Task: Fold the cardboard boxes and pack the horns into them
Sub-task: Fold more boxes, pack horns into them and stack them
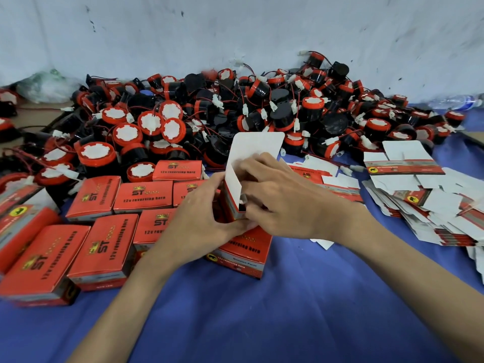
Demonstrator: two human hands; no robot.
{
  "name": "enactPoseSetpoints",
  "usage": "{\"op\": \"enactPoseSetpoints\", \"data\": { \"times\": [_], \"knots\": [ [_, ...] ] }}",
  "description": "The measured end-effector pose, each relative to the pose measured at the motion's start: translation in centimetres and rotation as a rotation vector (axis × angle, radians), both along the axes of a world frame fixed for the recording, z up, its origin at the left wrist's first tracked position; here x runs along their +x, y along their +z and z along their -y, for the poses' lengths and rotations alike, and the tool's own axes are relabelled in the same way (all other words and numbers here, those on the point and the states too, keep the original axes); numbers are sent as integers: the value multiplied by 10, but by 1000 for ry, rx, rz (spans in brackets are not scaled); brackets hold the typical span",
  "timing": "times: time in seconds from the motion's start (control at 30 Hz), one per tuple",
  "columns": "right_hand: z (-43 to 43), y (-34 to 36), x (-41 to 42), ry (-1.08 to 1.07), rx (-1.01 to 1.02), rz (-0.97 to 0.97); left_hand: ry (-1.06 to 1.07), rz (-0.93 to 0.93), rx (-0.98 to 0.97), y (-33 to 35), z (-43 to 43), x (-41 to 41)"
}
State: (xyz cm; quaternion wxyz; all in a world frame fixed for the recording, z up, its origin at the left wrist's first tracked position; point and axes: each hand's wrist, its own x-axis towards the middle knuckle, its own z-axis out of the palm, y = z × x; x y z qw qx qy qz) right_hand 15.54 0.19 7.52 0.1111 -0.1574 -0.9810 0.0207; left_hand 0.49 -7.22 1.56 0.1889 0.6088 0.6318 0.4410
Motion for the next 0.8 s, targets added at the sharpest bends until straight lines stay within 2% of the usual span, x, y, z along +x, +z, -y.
{"op": "enactPoseSetpoints", "data": {
  "times": [0.4,0.57,0.73,0.8],
  "knots": [
    [-8,3,4,70,13,97,10,-27,2,-3,0,0],
    [-14,1,2,106,-34,-61,15,-32,1,-4,-2,-2],
    [-10,-2,-3,88,-111,-131,6,-24,-3,-3,-1,-2],
    [-10,-1,-3,83,-105,-100,5,-22,-10,-3,-1,-3]
  ]
}}
